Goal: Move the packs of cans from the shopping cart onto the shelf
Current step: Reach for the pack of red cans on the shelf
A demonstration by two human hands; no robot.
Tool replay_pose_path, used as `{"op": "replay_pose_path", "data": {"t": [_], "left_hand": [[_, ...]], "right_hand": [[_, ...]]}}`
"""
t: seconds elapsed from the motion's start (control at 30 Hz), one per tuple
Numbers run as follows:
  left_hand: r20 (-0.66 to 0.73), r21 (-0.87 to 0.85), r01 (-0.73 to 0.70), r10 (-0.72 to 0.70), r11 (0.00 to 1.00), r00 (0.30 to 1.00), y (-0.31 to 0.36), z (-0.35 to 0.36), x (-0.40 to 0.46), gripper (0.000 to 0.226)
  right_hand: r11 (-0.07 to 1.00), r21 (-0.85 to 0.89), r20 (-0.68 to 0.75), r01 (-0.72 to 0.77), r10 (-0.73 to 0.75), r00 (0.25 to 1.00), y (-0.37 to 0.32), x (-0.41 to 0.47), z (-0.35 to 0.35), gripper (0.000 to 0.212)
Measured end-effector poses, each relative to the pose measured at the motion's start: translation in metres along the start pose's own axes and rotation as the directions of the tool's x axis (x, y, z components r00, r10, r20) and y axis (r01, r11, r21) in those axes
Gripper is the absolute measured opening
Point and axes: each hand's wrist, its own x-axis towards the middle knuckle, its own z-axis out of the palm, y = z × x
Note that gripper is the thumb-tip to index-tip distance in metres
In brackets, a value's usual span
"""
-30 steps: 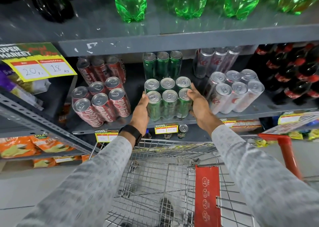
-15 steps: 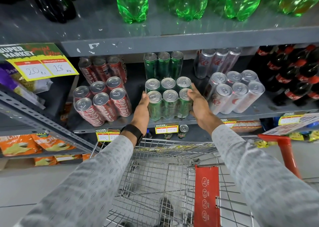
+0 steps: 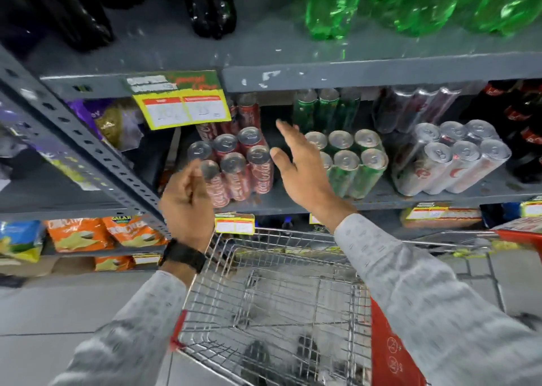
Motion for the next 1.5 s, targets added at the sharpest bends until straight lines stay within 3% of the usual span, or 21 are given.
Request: {"op": "replay_pose_path", "data": {"t": [0.1, 0.2, 0.27, 0.37, 0.43, 0.57, 0.83, 1.5], "left_hand": [[0.071, -0.020, 0.138, -0.137, 0.990, 0.988, -0.036, -0.011, 0.020, 0.041], [0.293, -0.170, 0.408, -0.350, 0.897, 0.890, -0.050, -0.002, 0.033, 0.058], [0.430, -0.214, 0.461, -0.341, 0.861, 0.836, -0.060, 0.007, 0.039, 0.060], [0.525, -0.249, 0.451, -0.272, 0.857, 0.806, -0.074, 0.017, 0.043, 0.063], [0.522, -0.281, 0.436, -0.245, 0.855, 0.817, -0.082, 0.020, 0.044, 0.070], [0.517, -0.327, 0.443, -0.235, 0.835, 0.823, -0.084, 0.018, 0.052, 0.049], [0.514, -0.321, 0.465, -0.261, 0.825, 0.817, -0.092, 0.014, 0.061, 0.059], [0.503, -0.280, 0.469, -0.288, 0.837, 0.815, -0.092, 0.011, 0.059, 0.065]], "right_hand": [[0.978, 0.144, 0.047, -0.153, 0.147, 0.988, 0.001, 0.000, 0.041, 0.060], [0.889, 0.324, 0.074, -0.325, 0.319, 0.945, 0.013, 0.008, 0.066, 0.072], [0.788, 0.452, 0.100, -0.418, 0.421, 0.902, 0.021, 0.018, 0.075, 0.077], [0.711, 0.572, 0.110, -0.408, 0.426, 0.898, 0.033, 0.028, 0.083, 0.061], [0.712, 0.599, 0.101, -0.368, 0.389, 0.916, 0.036, 0.028, 0.085, 0.052], [0.720, 0.596, 0.079, -0.355, 0.387, 0.919, 0.032, 0.017, 0.086, 0.052], [0.713, 0.624, 0.046, -0.320, 0.375, 0.926, 0.024, 0.001, 0.092, 0.070], [0.691, 0.632, 0.095, -0.351, 0.380, 0.920, 0.026, -0.006, 0.090, 0.058]]}}
